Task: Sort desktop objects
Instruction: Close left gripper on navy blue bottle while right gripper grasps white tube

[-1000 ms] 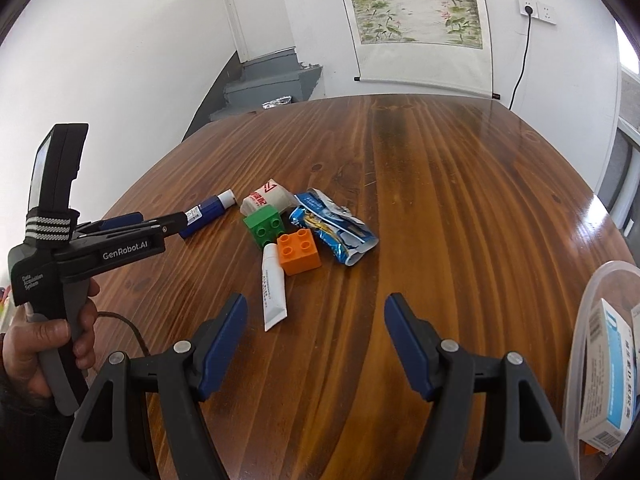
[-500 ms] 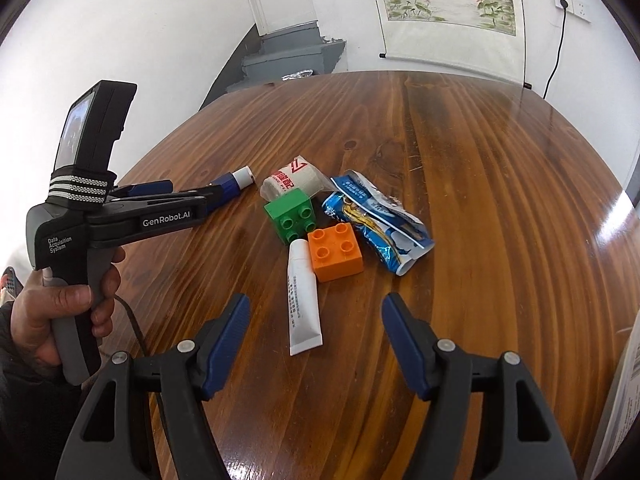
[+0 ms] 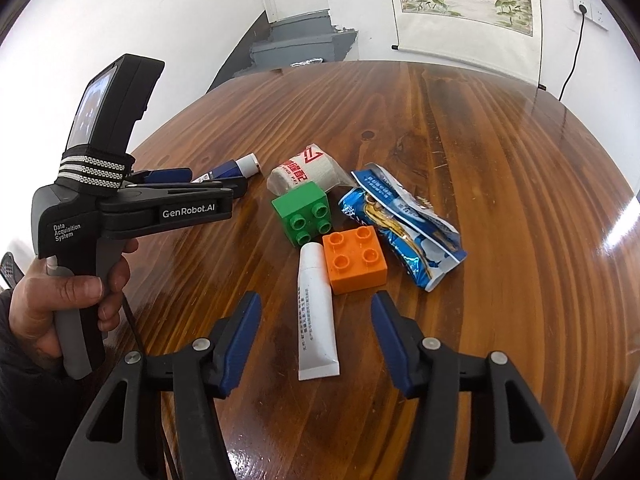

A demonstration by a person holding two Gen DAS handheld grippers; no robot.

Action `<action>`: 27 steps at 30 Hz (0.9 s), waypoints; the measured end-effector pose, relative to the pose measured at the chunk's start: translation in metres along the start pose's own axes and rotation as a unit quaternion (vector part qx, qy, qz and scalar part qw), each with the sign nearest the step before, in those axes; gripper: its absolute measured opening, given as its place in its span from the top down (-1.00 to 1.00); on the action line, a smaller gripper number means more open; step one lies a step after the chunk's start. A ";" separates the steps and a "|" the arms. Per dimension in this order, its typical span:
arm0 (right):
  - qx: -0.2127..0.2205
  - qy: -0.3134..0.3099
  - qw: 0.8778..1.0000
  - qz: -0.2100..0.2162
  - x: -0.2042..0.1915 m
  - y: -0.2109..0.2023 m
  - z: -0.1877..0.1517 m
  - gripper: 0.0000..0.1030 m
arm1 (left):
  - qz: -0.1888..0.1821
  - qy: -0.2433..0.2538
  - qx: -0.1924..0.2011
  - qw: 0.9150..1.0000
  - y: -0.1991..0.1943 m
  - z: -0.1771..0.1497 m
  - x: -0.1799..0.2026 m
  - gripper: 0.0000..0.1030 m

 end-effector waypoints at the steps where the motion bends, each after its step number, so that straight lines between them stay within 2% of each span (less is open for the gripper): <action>1: -0.002 -0.001 1.000 0.000 -0.001 0.003 0.000 -0.16 | 0.002 0.001 -0.001 1.000 0.001 0.000 0.000 -0.46; 8: -0.004 -0.021 1.000 -0.016 -0.010 0.015 0.006 -0.06 | -0.006 -0.002 0.004 1.000 0.005 0.002 -0.002 -0.46; 12: 0.000 -0.036 0.999 -0.039 -0.012 0.020 0.005 0.11 | -0.011 -0.007 0.008 1.000 0.005 0.001 -0.002 -0.45; 13: 0.000 -0.038 0.998 -0.042 -0.012 0.021 0.005 0.16 | -0.015 -0.008 0.008 1.000 0.005 0.001 -0.002 -0.41; 15: 0.001 -0.034 0.998 -0.045 -0.010 0.022 0.007 0.28 | -0.030 -0.010 0.007 0.999 0.004 0.001 0.000 -0.15; 18: 0.002 -0.027 0.999 -0.044 -0.007 0.021 0.004 0.42 | -0.034 0.000 0.010 0.999 0.001 0.000 0.006 0.15; 21: 0.002 -0.023 0.999 -0.038 -0.006 0.020 0.003 0.52 | -0.035 0.003 0.010 0.999 -0.001 -0.001 0.010 0.35; 27: -0.002 -0.010 1.000 -0.018 -0.003 0.010 -0.003 0.60 | -0.034 -0.007 0.006 0.999 -0.005 -0.006 0.010 0.38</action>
Point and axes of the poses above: each gripper's, at about its wrist camera, not at the fingertips, and y roughly the way its jaws point, x to its right, z to its top, the point moved 2 cm from there along y, roughly the way its jaws point
